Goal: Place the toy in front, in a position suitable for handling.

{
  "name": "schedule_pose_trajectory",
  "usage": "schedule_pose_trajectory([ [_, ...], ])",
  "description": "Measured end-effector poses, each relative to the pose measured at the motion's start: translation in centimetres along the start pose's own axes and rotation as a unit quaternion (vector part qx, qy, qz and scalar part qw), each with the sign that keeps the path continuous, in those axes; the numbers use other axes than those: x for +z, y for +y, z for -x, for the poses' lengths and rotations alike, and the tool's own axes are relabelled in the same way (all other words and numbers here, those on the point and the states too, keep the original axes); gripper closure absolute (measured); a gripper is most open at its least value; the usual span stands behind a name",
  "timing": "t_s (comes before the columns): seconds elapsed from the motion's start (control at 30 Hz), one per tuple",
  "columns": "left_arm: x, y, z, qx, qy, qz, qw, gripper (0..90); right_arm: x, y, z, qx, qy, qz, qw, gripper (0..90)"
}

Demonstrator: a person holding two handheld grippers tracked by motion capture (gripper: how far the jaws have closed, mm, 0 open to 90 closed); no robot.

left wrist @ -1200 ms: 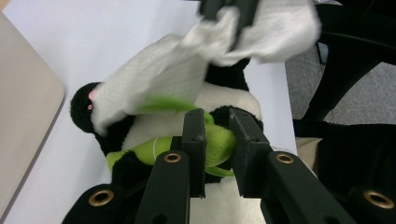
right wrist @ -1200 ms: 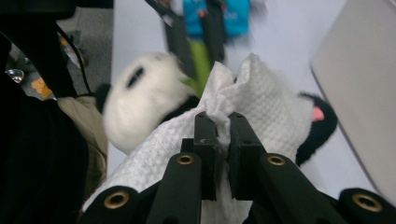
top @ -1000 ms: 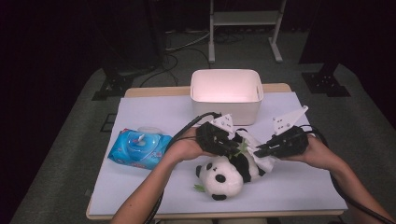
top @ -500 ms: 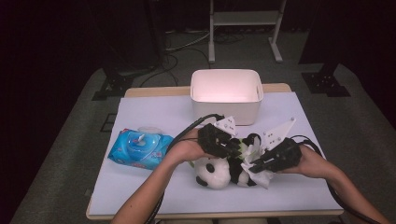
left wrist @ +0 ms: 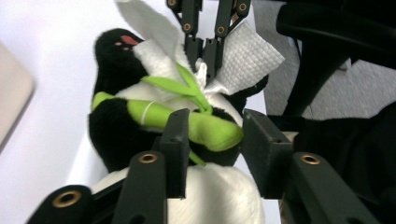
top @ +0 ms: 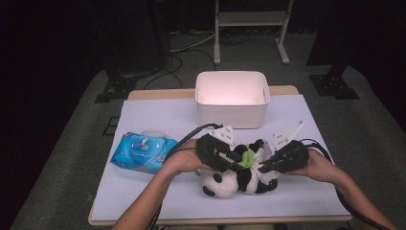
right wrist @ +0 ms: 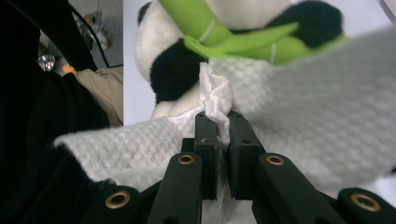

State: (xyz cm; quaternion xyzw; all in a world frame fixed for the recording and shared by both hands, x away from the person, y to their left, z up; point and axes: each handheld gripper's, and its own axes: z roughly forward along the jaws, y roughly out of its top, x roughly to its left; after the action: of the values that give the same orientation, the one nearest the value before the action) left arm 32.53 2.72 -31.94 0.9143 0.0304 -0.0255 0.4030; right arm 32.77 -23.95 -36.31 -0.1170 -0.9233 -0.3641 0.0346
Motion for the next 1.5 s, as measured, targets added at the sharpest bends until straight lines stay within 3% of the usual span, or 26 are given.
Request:
schedule_pose_trajectory([
  [0.27, -1.1, -0.9, -0.2, -0.012, 0.017, 0.014, 0.9997, 54.2, -1.0, -2.8, 0.7, 0.034, -0.024, -0.010, 0.9991, 83.2],
  [0.37, -1.3, -1.4, -0.3, -0.018, 0.020, 0.018, 0.9995, 53.4, -1.4, -4.7, 0.9, 0.057, -0.037, -0.019, 0.9975, 83.2],
  [0.57, -2.0, -2.0, -0.5, -0.026, 0.032, 0.028, 0.9988, 51.3, -3.1, -8.0, 0.8, 0.088, -0.054, -0.010, 0.9946, 83.1],
  [0.83, -2.9, -3.6, -0.6, -0.047, 0.048, 0.035, 0.9971, 47.6, -4.9, -12.7, 0.3, 0.137, -0.089, 0.002, 0.9865, 83.0],
  [1.0, -3.0, -5.0, -0.7, -0.060, 0.053, 0.047, 0.9957, 46.7, -4.9, -14.8, -0.1, 0.156, -0.114, -0.005, 0.9812, 81.3],
  [1.3, -3.7, -6.6, -0.8, -0.078, 0.069, 0.057, 0.9929, 41.5, -5.7, -15.6, -0.5, 0.172, -0.121, 0.017, 0.9774, 67.6],
  [1.5, -3.9, -7.6, -0.7, -0.087, 0.073, 0.059, 0.9918, 39.1, -6.3, -15.0, -0.6, 0.166, -0.121, 0.028, 0.9782, 64.1],
])
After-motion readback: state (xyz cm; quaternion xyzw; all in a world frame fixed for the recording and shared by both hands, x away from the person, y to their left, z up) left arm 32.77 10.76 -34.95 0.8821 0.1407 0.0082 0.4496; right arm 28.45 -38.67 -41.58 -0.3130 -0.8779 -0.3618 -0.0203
